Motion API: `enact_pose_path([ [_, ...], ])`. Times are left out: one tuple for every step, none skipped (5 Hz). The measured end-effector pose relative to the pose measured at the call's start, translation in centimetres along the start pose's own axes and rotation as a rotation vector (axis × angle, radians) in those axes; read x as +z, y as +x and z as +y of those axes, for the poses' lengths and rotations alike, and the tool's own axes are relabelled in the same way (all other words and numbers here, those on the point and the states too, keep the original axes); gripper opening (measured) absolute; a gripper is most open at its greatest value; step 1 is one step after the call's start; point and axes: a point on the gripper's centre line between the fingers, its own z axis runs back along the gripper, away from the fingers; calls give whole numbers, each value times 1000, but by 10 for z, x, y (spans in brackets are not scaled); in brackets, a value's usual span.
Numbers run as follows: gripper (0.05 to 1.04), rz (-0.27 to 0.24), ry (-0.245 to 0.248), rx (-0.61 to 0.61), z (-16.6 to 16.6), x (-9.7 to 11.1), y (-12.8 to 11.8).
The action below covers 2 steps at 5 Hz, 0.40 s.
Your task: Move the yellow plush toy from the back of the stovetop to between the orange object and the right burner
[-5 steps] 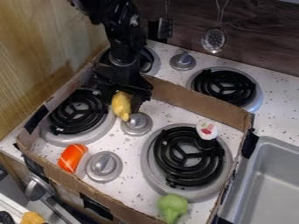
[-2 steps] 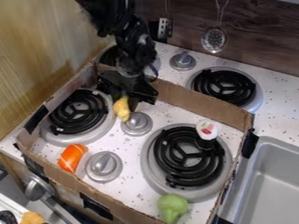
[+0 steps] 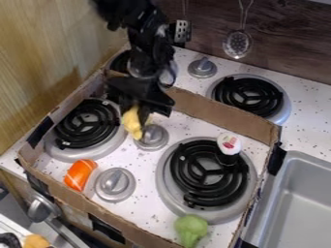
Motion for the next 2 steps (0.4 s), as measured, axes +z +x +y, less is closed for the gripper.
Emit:
enact_pose_path([
  [288, 7, 23, 7, 0, 22, -8],
  [288, 38, 6, 1, -4, 52, -18],
])
